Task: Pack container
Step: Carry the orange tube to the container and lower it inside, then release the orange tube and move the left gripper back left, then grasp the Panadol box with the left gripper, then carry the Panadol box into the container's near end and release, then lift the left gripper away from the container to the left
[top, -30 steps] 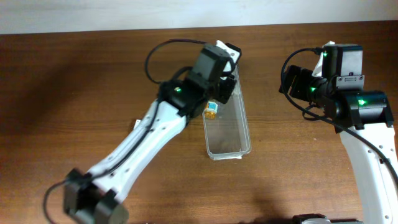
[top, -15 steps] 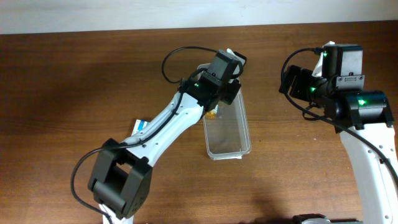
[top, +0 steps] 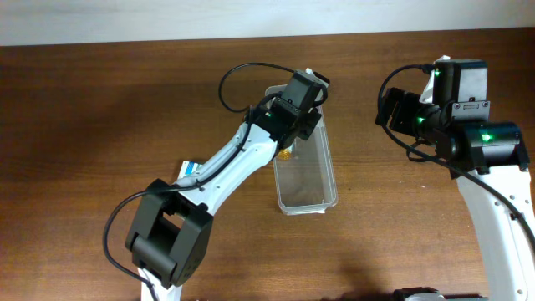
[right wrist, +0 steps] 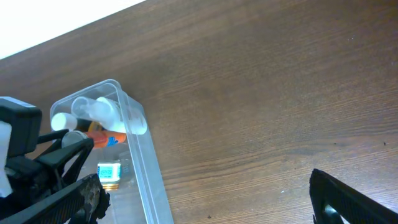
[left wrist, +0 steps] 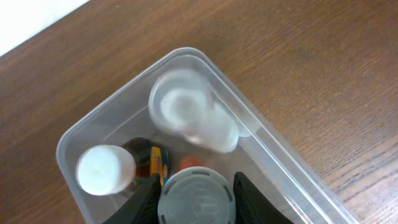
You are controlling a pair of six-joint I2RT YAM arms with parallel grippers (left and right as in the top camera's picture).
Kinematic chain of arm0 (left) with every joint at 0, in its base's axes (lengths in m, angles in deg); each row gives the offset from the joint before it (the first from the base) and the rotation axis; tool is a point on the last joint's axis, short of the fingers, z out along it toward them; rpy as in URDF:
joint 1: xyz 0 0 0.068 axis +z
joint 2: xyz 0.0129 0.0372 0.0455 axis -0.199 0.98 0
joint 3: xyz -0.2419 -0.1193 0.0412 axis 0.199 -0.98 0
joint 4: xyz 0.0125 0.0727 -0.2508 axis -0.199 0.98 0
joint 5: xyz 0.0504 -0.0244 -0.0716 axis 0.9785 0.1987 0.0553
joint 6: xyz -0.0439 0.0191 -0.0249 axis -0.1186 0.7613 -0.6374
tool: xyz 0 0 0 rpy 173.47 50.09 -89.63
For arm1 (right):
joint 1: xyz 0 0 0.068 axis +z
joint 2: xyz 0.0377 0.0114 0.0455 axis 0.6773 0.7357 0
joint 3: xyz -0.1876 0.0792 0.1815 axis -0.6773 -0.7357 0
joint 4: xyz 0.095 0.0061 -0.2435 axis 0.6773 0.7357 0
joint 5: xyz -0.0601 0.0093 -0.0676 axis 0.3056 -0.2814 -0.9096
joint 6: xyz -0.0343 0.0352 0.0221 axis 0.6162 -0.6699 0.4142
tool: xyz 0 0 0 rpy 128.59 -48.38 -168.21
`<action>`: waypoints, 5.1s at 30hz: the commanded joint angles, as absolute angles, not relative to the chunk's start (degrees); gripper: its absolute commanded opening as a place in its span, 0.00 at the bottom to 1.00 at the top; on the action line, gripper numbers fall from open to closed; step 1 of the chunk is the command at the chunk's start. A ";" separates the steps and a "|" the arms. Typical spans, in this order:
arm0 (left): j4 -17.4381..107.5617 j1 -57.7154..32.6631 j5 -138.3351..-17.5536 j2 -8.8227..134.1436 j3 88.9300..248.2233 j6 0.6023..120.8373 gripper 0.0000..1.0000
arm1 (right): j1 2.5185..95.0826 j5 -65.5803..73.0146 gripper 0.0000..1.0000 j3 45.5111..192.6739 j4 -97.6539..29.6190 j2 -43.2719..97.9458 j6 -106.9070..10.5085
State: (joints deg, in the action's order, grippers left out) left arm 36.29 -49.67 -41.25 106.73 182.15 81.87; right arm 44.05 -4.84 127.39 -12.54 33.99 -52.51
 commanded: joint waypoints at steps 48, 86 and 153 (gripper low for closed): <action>65.49 -14.64 -55.50 97.45 158.59 84.25 0.79 | 43.63 -4.93 0.98 127.54 -12.54 34.19 -52.81; 71.78 -54.66 -58.86 107.54 195.55 47.77 0.16 | 43.63 -4.93 0.98 127.54 -12.54 34.19 -52.81; 84.04 -16.93 -48.33 87.74 194.17 67.31 0.99 | 43.63 -4.93 0.98 127.54 -12.54 34.19 -52.81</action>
